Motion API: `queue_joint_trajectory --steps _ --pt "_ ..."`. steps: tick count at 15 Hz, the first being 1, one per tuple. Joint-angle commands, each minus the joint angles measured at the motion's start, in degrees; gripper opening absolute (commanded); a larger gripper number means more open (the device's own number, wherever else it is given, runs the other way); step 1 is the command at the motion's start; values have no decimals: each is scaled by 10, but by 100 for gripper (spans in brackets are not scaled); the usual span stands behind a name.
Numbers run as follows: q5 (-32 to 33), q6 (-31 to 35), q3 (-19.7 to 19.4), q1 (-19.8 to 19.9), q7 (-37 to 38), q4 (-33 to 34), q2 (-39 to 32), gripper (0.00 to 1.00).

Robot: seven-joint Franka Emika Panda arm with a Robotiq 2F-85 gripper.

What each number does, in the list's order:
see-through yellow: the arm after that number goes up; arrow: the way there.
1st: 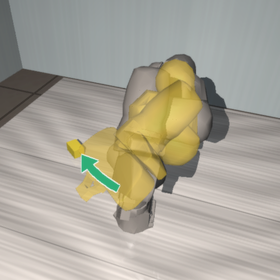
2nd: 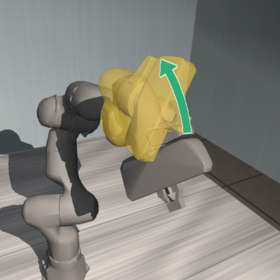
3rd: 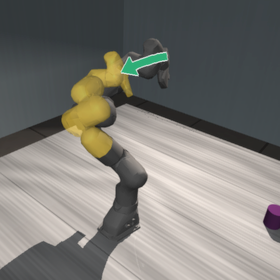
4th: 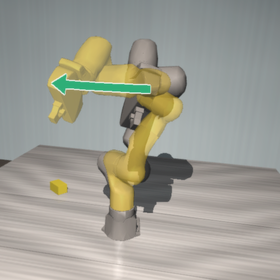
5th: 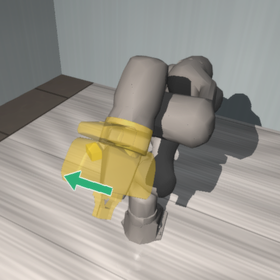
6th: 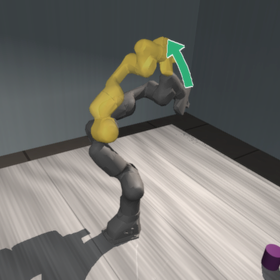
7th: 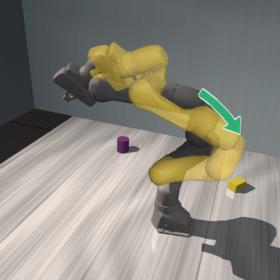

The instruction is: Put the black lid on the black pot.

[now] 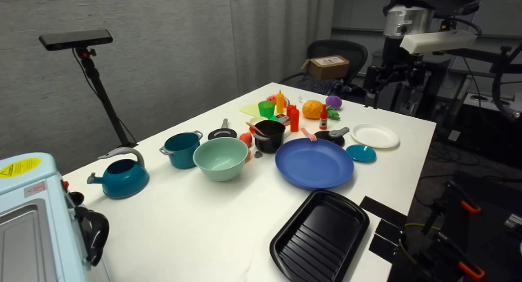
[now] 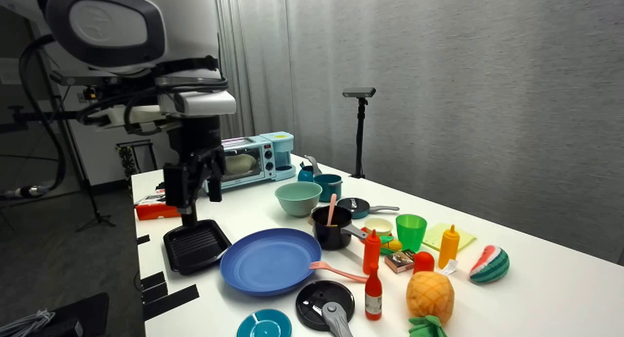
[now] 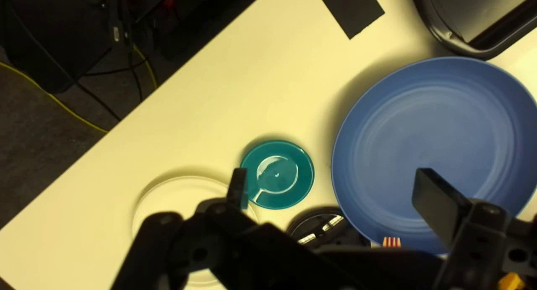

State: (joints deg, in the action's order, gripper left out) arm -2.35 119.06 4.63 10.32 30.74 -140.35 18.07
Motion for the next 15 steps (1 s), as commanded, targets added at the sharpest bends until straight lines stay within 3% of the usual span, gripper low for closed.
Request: queue_joint_trajectory --steps 1,4,10,15 --pt "8 0 -18 -14 3 19 -22 100" --pt "8 0 -25 -17 3 52 -63 100" --pt "8 0 -25 -17 3 57 -68 100" --pt "74 86 -28 -8 59 80 -134 100"
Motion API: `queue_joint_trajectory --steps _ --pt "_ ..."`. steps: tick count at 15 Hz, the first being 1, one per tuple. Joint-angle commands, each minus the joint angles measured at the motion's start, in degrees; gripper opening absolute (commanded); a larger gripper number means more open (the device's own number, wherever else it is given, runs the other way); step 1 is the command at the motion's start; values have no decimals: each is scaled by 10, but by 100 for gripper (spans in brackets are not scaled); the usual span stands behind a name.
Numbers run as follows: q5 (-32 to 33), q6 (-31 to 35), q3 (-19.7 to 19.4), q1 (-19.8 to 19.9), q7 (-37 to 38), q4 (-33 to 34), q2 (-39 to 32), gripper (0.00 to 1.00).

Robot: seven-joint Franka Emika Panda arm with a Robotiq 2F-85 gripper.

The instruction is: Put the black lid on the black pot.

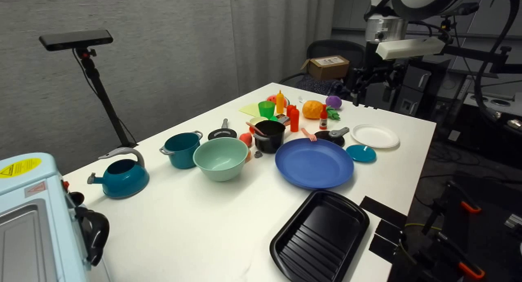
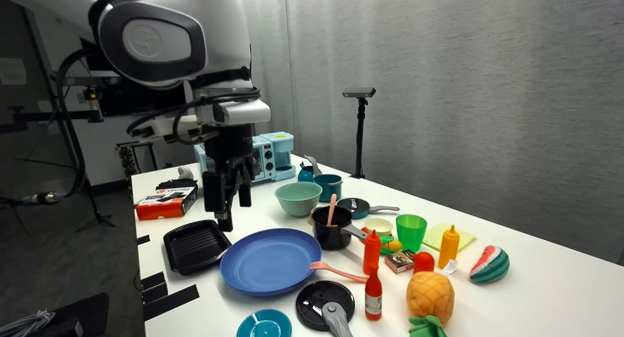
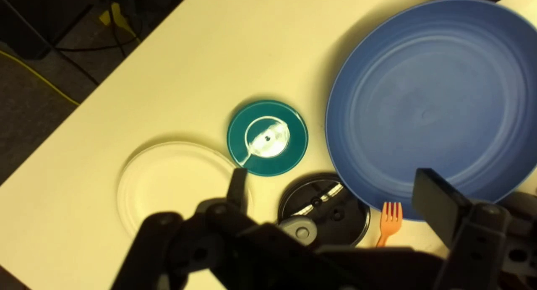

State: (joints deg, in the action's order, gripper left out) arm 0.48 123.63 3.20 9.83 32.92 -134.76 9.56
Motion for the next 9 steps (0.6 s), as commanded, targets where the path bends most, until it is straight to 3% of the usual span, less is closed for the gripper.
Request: queue_joint_trajectory --steps 1,5,9 --pt "66 46 -20 -1 38 33 -68 100" --pt "126 109 -52 -10 39 90 -156 100" --pt "106 164 -75 -29 27 182 -246 100"
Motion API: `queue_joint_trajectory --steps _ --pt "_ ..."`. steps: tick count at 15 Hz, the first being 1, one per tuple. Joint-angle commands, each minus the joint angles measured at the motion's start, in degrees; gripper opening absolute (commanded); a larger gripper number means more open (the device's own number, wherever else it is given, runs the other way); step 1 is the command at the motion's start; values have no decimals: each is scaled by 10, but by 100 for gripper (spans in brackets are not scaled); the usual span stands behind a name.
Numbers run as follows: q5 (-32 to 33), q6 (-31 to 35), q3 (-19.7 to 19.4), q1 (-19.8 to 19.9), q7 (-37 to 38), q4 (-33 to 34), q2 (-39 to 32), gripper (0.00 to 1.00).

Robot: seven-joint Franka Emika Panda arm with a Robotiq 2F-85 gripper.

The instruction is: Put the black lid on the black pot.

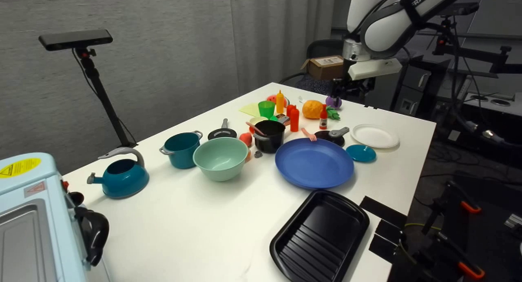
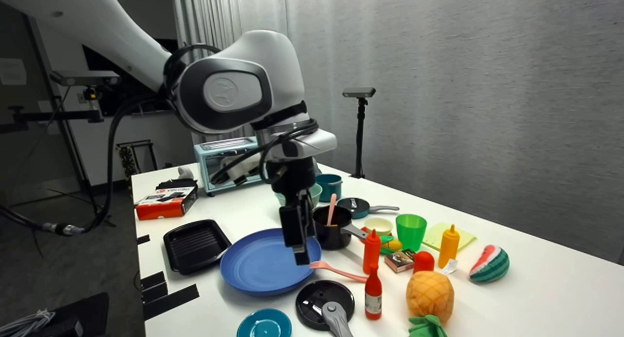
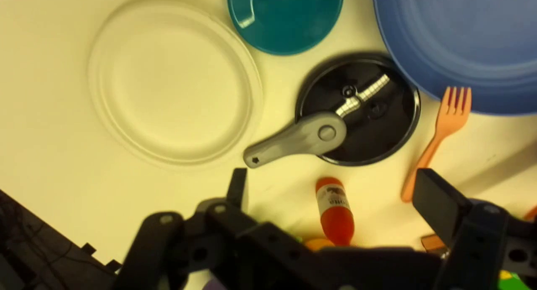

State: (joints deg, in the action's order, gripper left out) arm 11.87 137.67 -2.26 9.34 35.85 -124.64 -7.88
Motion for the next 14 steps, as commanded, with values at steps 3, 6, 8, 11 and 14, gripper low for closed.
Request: queue_joint_trajectory --steps 3,6,8,11,14 --pt "-43 28 -25 -44 5 151 -136 100" --pt "-95 7 -24 -53 -9 199 -187 100" --pt "-122 -5 -24 -56 -16 225 -216 100" --pt "-143 -20 -26 -59 -17 257 -252 100" --pt "-159 -37 -25 -56 -22 285 -275 100"
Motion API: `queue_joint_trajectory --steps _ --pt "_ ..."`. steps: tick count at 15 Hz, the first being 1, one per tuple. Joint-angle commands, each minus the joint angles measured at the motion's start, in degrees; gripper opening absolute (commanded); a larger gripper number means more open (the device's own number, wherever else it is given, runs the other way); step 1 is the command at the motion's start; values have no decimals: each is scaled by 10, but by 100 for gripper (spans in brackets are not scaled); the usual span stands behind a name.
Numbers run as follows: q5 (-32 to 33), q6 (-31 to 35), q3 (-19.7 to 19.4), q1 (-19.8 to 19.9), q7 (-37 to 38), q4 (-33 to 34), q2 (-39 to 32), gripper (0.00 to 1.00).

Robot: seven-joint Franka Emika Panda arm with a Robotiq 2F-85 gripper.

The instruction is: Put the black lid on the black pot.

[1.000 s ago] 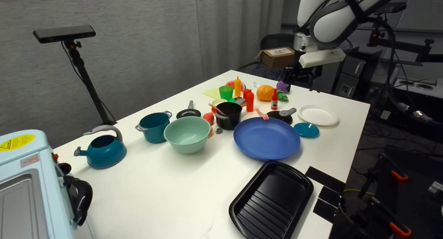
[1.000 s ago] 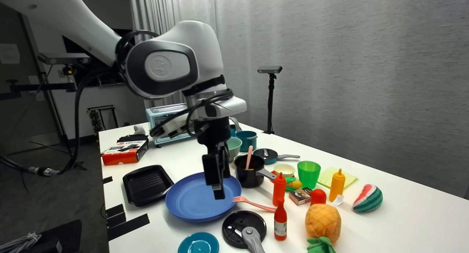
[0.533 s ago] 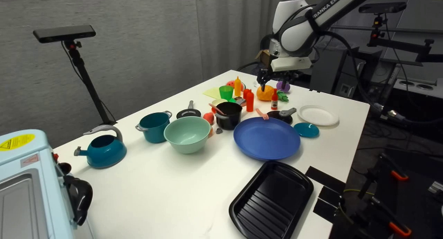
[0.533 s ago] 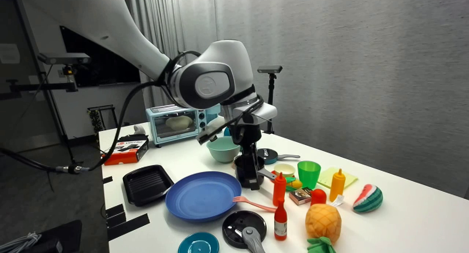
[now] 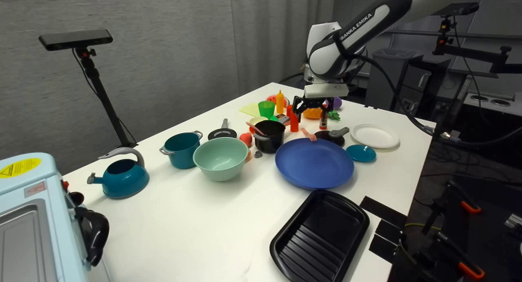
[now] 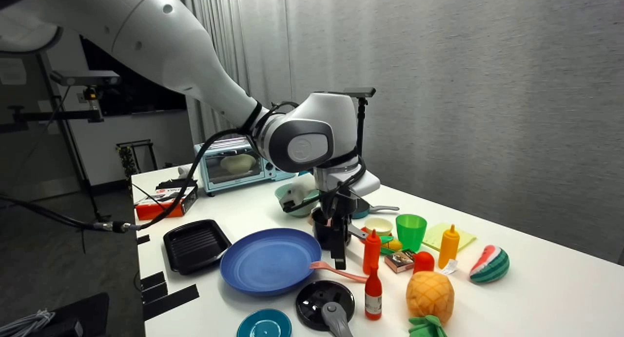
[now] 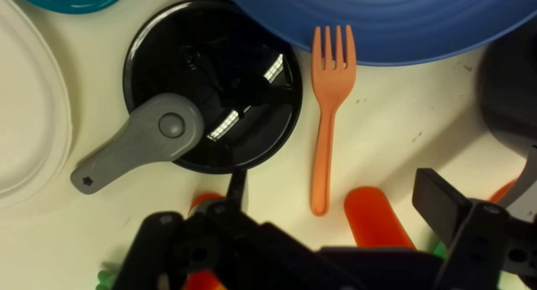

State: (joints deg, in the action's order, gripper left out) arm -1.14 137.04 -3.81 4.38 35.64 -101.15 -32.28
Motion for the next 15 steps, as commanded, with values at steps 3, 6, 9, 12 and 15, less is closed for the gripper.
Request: queue_joint_trajectory --steps 3,6,9,12,15 --pt "-17 -61 -20 -21 -10 69 -42 100" --pt "15 -89 -61 -56 66 32 -13 100" --pt "41 -88 -89 -83 138 -14 18 100" --pt "65 -94 -113 -96 243 -50 45 100" --pt "82 -83 -126 -89 331 -96 71 100"
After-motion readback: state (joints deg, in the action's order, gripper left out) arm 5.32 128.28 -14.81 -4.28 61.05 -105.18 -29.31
